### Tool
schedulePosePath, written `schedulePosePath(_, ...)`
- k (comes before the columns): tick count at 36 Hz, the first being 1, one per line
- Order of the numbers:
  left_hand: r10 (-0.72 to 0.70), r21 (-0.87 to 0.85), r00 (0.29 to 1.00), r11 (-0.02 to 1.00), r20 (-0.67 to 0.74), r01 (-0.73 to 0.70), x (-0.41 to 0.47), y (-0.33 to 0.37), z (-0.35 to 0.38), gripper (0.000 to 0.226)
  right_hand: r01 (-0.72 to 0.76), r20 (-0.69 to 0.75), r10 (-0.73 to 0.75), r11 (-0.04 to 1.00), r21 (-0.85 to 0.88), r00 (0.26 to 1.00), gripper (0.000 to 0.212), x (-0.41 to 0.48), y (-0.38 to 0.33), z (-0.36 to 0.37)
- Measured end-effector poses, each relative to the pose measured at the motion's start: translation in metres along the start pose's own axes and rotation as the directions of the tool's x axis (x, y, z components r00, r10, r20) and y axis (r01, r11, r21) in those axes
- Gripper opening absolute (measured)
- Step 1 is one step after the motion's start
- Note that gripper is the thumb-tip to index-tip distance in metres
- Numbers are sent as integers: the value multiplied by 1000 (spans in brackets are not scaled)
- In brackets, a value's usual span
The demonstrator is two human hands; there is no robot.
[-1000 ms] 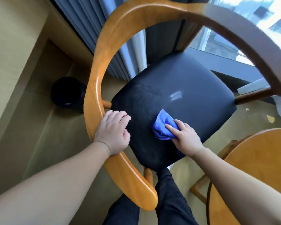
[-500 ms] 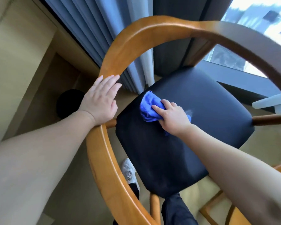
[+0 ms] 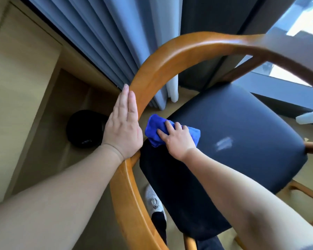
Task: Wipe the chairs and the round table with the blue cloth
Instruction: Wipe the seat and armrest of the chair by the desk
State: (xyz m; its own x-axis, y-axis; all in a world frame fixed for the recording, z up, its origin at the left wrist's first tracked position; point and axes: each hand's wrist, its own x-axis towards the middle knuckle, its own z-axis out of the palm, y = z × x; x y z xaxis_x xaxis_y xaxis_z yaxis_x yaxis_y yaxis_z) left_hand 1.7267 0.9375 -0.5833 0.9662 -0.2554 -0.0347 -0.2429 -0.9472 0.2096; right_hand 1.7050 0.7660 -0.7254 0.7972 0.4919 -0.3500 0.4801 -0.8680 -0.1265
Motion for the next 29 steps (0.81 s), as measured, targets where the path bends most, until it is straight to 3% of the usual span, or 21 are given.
schedulePosePath(6, 113, 6, 992, 994, -62, -113, -2, -7, 3, 77, 143, -29, -146, 987, -71, 989, 50, 3, 22, 2)
schedulePosePath(9, 240, 78, 968, 969, -74, -234, -1, -8, 5, 72, 155, -15, -157, 985, -75, 988, 52, 6, 42, -4)
schedulePosePath(12, 383, 177, 923, 908, 18, -380, 0, -8, 3, 63, 60, 12, -60, 998, -21, 998, 59, 12, 78, -14)
schedulePosePath(16, 477, 160, 866, 852, 153, -498, 2, -10, -1, 38, -169, 20, 169, 986, 0, 985, 59, 13, 149, -28)
schedulePosePath(20, 498, 162, 846, 834, 187, -527, 4, -10, -2, 26, -482, -21, 484, 874, 60, 875, 52, 18, 206, -37)
schedulePosePath(25, 529, 156, 824, 813, 204, -561, 6, -9, -3, 23, -518, -39, 528, 843, 142, 848, 48, 17, 209, -34)
schedulePosePath(29, 620, 113, 739, 741, 263, -662, 8, -10, 5, 21, -507, -61, 524, 843, 177, 850, 54, 15, 197, -42)
